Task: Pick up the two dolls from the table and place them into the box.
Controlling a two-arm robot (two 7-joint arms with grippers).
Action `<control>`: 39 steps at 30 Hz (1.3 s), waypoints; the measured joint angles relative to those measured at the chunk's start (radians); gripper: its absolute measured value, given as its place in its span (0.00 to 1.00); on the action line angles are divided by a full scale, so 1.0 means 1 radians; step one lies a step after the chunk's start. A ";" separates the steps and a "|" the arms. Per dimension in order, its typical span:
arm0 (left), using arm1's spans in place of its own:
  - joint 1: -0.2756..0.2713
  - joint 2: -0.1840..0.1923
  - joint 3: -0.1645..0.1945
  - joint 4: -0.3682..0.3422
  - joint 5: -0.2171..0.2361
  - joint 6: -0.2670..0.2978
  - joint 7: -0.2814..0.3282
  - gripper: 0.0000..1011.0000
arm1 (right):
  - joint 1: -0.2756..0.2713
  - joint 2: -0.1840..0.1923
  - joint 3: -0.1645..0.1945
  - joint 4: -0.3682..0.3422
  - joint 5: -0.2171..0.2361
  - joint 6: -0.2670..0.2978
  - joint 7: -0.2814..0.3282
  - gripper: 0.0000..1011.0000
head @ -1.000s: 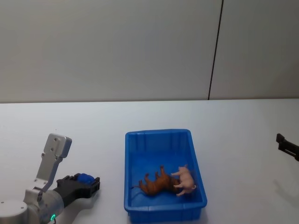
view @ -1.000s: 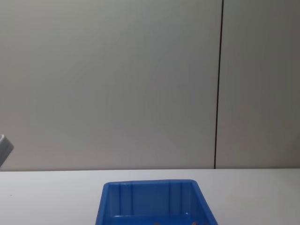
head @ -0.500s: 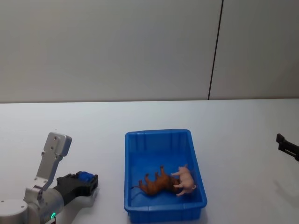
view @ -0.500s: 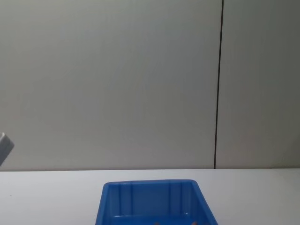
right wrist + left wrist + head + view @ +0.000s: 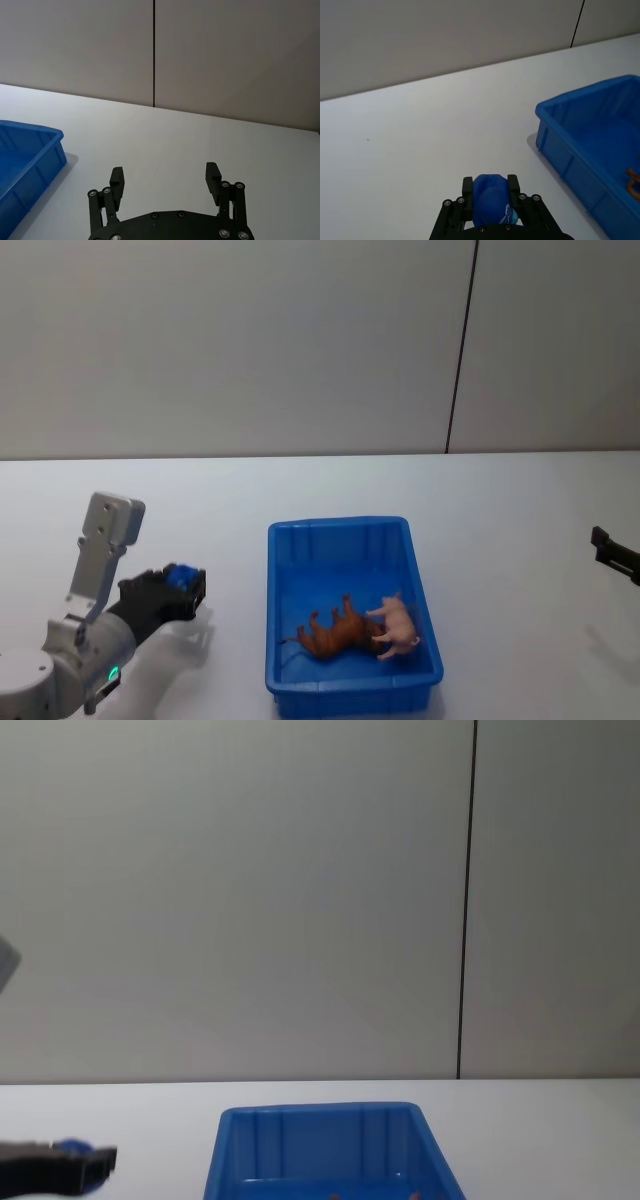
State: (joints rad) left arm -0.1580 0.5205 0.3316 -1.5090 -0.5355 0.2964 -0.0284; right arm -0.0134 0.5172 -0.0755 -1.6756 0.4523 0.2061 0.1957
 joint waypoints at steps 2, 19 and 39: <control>-0.003 -0.001 -0.002 -0.005 0.003 -0.012 -0.001 0.41 | 0.000 0.000 0.000 0.000 0.000 0.000 0.000 0.99; -0.090 -0.046 -0.009 -0.006 0.040 -0.154 -0.149 0.30 | 0.000 0.000 0.000 0.000 0.000 0.000 0.000 0.99; -0.230 -0.132 0.014 0.129 0.037 -0.224 -0.456 0.22 | 0.000 0.000 0.000 0.000 0.000 0.000 0.000 0.99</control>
State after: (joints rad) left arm -0.3878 0.3890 0.3457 -1.3803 -0.4983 0.0720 -0.4848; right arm -0.0134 0.5171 -0.0756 -1.6756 0.4523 0.2061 0.1957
